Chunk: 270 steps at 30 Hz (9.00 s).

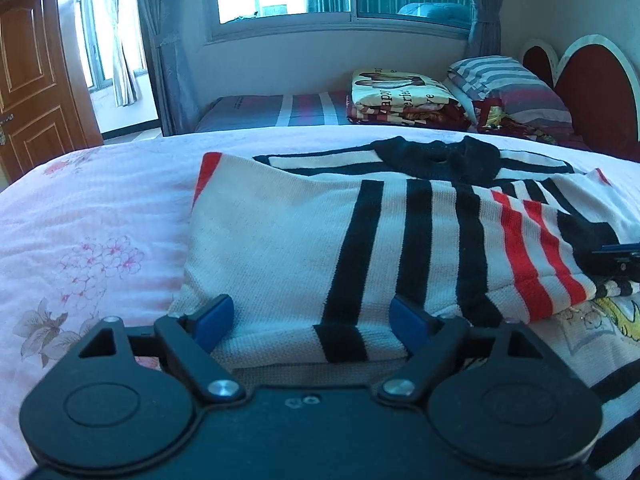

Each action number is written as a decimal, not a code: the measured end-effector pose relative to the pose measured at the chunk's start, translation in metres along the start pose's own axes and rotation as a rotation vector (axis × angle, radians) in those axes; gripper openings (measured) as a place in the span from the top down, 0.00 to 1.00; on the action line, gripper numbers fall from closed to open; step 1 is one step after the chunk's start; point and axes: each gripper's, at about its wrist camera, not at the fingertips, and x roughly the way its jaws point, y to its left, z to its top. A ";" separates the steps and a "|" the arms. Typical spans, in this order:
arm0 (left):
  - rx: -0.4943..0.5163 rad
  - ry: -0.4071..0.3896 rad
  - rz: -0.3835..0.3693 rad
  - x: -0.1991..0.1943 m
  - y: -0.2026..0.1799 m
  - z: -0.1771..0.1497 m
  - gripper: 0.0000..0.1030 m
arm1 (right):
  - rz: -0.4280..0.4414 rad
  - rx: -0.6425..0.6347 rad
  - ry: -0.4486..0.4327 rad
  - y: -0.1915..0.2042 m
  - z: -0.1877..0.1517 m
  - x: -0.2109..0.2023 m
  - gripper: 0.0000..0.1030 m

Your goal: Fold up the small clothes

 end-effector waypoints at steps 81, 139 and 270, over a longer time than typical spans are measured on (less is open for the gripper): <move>-0.603 0.147 -0.498 -0.180 0.115 -0.191 0.94 | 0.208 0.676 0.073 -0.023 -0.214 -0.250 0.95; -0.105 -0.094 -0.337 0.068 0.048 0.071 0.23 | -0.008 0.174 -0.077 -0.104 0.040 0.055 0.49; -0.222 -0.013 0.039 -0.075 0.111 -0.038 0.20 | -0.197 0.241 0.001 -0.048 -0.055 -0.098 0.95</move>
